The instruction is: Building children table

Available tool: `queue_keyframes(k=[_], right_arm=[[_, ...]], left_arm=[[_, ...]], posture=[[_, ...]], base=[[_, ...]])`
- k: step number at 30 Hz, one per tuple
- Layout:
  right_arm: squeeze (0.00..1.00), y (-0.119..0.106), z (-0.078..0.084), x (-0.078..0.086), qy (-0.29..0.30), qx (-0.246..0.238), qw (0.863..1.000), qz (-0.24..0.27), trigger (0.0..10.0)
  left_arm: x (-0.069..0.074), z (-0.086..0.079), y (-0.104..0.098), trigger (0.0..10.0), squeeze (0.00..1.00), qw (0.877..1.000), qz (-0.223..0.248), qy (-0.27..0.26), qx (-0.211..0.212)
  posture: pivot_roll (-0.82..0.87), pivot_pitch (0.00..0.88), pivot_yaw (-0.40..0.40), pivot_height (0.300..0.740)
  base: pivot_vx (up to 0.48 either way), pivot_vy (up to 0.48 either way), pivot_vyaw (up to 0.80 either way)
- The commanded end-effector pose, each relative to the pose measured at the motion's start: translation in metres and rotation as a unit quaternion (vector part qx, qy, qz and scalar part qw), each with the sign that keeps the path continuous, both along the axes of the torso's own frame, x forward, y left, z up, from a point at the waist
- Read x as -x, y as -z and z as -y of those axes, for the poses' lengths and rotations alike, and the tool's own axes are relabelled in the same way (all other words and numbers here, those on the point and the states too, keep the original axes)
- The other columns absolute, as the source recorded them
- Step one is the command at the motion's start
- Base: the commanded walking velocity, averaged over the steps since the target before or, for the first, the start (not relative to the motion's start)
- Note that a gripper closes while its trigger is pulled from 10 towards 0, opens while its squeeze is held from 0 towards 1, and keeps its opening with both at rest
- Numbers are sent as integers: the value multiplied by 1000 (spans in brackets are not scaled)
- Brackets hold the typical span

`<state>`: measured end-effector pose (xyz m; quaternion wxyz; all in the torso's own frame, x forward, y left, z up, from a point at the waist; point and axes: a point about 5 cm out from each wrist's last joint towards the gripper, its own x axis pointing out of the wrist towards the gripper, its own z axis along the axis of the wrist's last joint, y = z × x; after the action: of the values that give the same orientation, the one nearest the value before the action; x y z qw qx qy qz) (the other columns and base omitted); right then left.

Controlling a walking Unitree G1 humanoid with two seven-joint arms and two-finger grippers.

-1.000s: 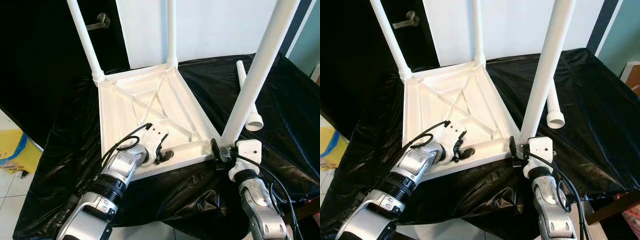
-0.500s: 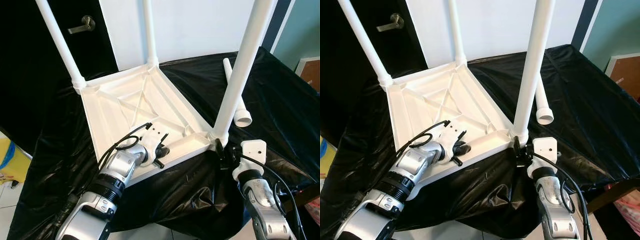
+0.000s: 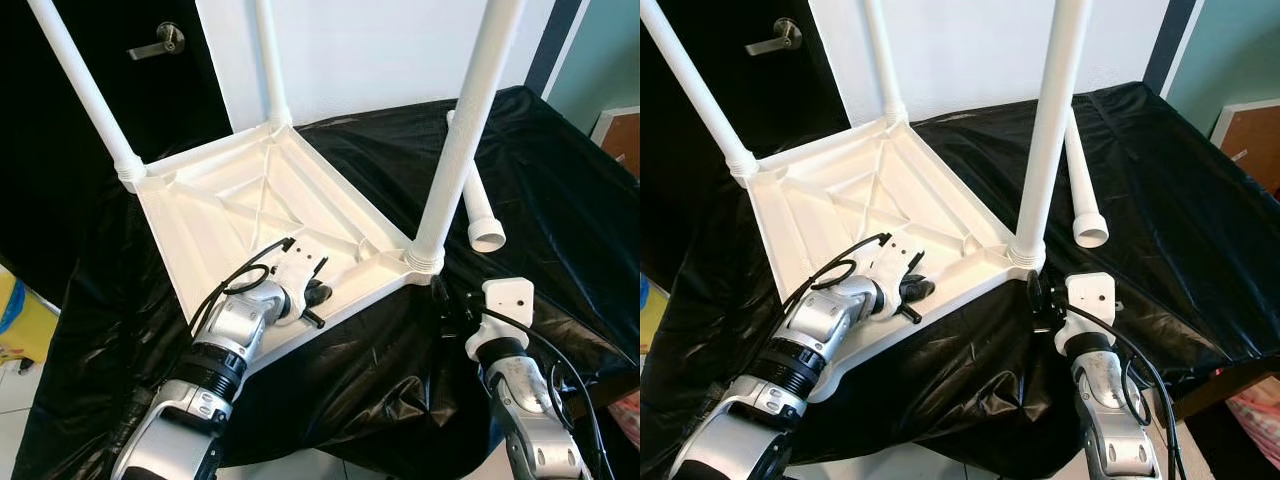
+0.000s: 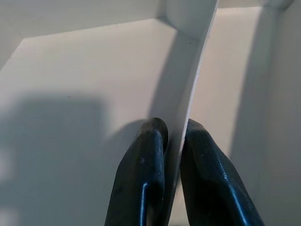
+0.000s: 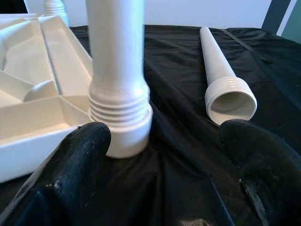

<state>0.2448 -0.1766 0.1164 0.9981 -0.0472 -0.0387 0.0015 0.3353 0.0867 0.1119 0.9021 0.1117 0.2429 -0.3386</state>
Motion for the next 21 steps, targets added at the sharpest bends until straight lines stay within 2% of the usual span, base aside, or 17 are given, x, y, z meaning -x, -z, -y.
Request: queue_keyframes(k=[1, 2, 4, 8, 9, 10, 11, 12, 14, 15, 16, 19, 20, 21], right_arm=[[0, -1, -1, 0, -3, 0, 1000, -2, 10000], [0, -1, -1, 0, -3, 0, 1000, -2, 10000], [0, -2, -2, -1, -6, 1, 1000, -2, 10000], [0, -2, -3, -2, -8, 1, 1000, -2, 10000], [0, -3, -2, -2, -8, 2, 1000, -2, 10000], [0, -3, -1, -2, -8, 3, 1000, -2, 10000], [0, -3, -1, -2, -8, 3, 1000, -2, 10000], [0, -3, 0, -2, -9, 4, 1000, -2, 10000], [0, -3, 0, -2, -9, 4, 1000, -2, 10000], [0, -3, 0, -3, -10, 5, 1000, -2, 10000], [0, -3, 0, -3, -10, 5, 1000, -2, 10000], [0, -3, 0, -4, -10, 5, 1000, -2, 10000], [0, -4, 0, -4, -10, 6, 1000, -2, 10000], [0, -4, 0, -4, -10, 6, 1000, -2, 10000]], left_arm=[[-12, -38, 2, 0, 0, 986, 36, -161, -38], [-12, -38, 2, 0, 0, 986, 36, -161, -38], [-16, -50, 1, 0, 0, 977, 48, -205, -36], [-17, -53, 1, 0, 0, 974, 52, -219, -36], [-18, -59, 1, 0, 0, 969, 55, -237, -36], [-18, -61, 1, 627, 0, 966, 58, -249, -37], [-18, -61, 1, 627, 0, 966, 58, -249, -37], [-19, -62, 0, 4510, 0, 964, 62, -256, -36], [-19, -62, 0, 4510, 0, 964, 62, -256, -36], [-19, -57, 0, 5059, 0, 966, 62, -251, -35], [-18, -43, 0, 10000, 0, 973, 60, -223, -23], [-16, -34, 0, 10000, 0, 977, 59, -203, -15], [-11, -14, -2, 10000, 39, 986, 56, -155, 16], [-11, -14, -2, 10000, 39, 986, 56, -155, 16]], posture=[[-189, 56, 49, 740], [-189, 56, 49, 740], [-188, 58, 41, 740], [-188, 58, 41, 740], [-188, 60, 35, 740], [-188, 60, 34, 740], [-188, 60, 34, 740], [-188, 61, 31, 740], [-188, 61, 31, 740], [-187, 59, 31, 740], [-187, 59, 29, 740], [-187, 58, 29, 740], [-187, 59, 29, 740], [-187, 59, 29, 740]], base=[[0, 0, 0], [0, 0, 0], [0, 0, 0], [0, 0, 0], [0, 0, 0], [0, 0, 0], [0, 0, 0], [0, 0, 0], [0, 0, 0], [0, 0, 0], [0, 0, 0], [0, 0, 0], [0, 0, 0], [0, 0, 0]])
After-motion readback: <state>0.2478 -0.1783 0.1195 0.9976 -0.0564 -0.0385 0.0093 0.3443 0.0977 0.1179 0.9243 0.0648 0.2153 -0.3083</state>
